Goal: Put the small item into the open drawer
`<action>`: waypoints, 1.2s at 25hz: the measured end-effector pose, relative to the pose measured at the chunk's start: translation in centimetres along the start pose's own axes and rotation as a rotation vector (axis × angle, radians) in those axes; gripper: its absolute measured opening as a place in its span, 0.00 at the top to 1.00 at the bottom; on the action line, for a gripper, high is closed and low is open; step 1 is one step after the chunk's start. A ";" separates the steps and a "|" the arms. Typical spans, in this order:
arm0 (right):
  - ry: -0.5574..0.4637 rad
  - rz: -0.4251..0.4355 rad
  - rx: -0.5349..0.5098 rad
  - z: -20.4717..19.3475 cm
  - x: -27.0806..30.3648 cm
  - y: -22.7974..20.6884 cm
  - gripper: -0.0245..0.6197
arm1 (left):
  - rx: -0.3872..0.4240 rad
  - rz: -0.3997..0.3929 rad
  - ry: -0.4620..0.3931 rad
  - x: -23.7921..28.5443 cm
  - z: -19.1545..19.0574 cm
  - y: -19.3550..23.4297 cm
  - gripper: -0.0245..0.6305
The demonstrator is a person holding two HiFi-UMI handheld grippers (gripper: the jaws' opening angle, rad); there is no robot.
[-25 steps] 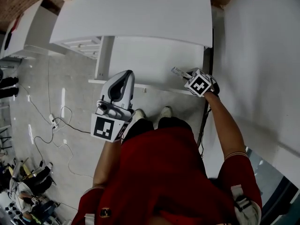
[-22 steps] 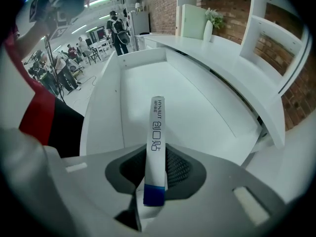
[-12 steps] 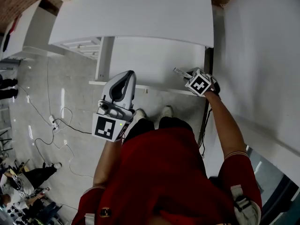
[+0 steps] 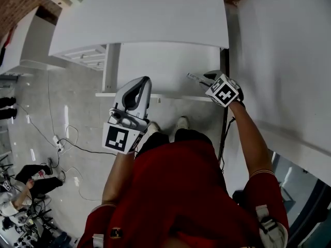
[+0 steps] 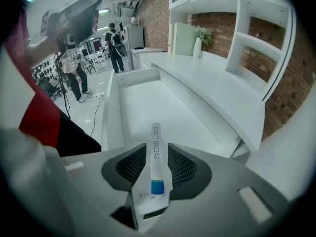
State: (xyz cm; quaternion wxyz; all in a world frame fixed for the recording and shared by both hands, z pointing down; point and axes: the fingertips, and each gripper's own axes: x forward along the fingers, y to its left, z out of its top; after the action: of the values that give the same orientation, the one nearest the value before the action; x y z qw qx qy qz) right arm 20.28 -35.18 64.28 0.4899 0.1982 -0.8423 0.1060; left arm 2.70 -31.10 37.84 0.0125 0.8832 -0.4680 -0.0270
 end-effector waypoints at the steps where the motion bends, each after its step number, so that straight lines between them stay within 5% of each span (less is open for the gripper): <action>1: -0.026 -0.010 0.007 0.6 -0.8 0.1 0.73 | 0.000 -0.008 -0.003 0.0 0.1 -0.2 0.96; 5: -0.184 -0.059 0.050 4.6 -4.8 0.8 0.75 | 0.001 -0.031 -0.011 -0.2 0.7 -0.7 0.96; 11: -0.597 -0.124 0.230 12.3 -13.0 3.0 0.83 | 0.007 -0.058 -0.037 -0.7 1.4 -0.7 0.96; 15: -0.779 -0.145 0.282 15.2 -16.8 5.6 0.88 | 0.011 -0.085 -0.054 -1.0 2.0 -1.2 0.96; 30: -1.013 -0.206 0.267 18.5 -21.4 13.3 0.94 | -0.008 -0.153 -0.109 -2.6 3.8 -3.4 0.96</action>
State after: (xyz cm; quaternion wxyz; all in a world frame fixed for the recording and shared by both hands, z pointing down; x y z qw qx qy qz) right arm 9.41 -25.21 36.69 0.0003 0.3669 -0.9287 0.0545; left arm 3.85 -27.07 34.02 -0.0116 0.9136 -0.3990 -0.0777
